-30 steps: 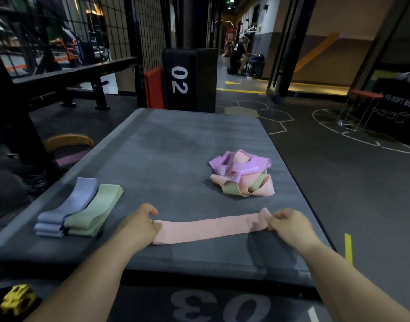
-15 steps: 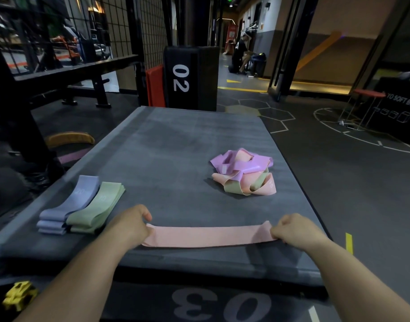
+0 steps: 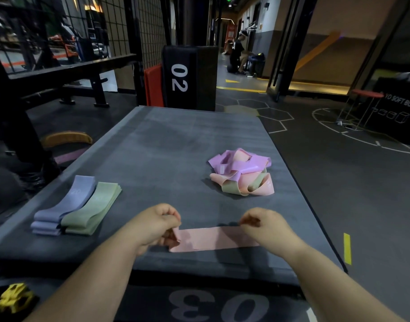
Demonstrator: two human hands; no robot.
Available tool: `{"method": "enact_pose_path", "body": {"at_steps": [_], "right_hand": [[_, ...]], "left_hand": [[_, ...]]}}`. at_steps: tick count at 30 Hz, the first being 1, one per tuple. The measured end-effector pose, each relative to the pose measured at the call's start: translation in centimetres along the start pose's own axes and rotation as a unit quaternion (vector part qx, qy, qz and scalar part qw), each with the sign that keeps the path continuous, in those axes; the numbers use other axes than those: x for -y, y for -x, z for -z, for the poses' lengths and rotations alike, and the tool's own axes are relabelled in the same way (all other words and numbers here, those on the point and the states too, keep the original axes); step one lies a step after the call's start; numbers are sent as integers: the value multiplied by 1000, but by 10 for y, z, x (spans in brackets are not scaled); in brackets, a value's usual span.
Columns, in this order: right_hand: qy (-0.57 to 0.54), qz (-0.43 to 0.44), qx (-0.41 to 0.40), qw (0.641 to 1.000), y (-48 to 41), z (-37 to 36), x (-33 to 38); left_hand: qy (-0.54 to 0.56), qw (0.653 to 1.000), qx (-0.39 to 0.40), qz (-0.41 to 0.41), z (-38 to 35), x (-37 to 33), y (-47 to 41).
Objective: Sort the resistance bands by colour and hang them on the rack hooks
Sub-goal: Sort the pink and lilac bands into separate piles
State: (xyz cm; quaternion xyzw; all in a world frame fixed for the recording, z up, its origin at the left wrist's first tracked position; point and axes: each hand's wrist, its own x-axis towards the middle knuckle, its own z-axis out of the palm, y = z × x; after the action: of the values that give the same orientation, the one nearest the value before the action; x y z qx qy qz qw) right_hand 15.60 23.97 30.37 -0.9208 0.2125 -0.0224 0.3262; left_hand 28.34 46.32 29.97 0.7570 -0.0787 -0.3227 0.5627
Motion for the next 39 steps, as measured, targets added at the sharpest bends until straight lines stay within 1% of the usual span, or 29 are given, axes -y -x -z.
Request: {"method": "enact_pose_path", "body": {"at_steps": [3, 7, 10, 14, 16, 18, 20, 22, 23, 25, 28, 30, 34, 39], "right_hand": [[-76, 10, 46, 996, 0, -13, 9], [-116, 22, 69, 991, 6, -19, 23], [-124, 27, 53, 990, 8, -21, 25], [-94, 33, 36, 994, 7, -24, 24], [-97, 27, 26, 995, 5, -24, 20], [-128, 19, 19, 991, 2, -23, 16], [-122, 15, 0, 992, 1, -21, 14], [-124, 5, -15, 992, -1, -18, 11], [-131, -1, -19, 991, -2, -17, 10], [-138, -14, -26, 990, -3, -14, 8], [-145, -28, -43, 988, -4, -6, 5], [-149, -37, -58, 986, -6, 0, 1], [-177, -71, -75, 979, -7, 13, -10], [-185, -92, -78, 975, -8, 25, -23]], "left_hand": [[16, 999, 36, -3, -15, -2, -2], [-11, 999, 43, -15, -32, -3, -5], [-36, 998, 46, -35, -42, -6, -5], [-26, 995, 90, -36, -51, -7, -4], [-40, 994, 83, -53, -53, -8, -5], [-64, 993, 59, -82, -54, -7, -8], [-158, 977, 15, -141, -51, -5, -12], [-260, 946, -23, -194, -48, -3, -13], [-295, 932, -29, -209, -47, -2, -12], [-356, 909, -19, -217, -48, 0, -12], [-434, 881, -4, -189, -53, 4, -9], [-455, 870, -13, -188, -58, 7, -9], [-457, 865, -30, -206, -60, 8, -10], [-440, 869, -34, -222, -60, 7, -11]]}}
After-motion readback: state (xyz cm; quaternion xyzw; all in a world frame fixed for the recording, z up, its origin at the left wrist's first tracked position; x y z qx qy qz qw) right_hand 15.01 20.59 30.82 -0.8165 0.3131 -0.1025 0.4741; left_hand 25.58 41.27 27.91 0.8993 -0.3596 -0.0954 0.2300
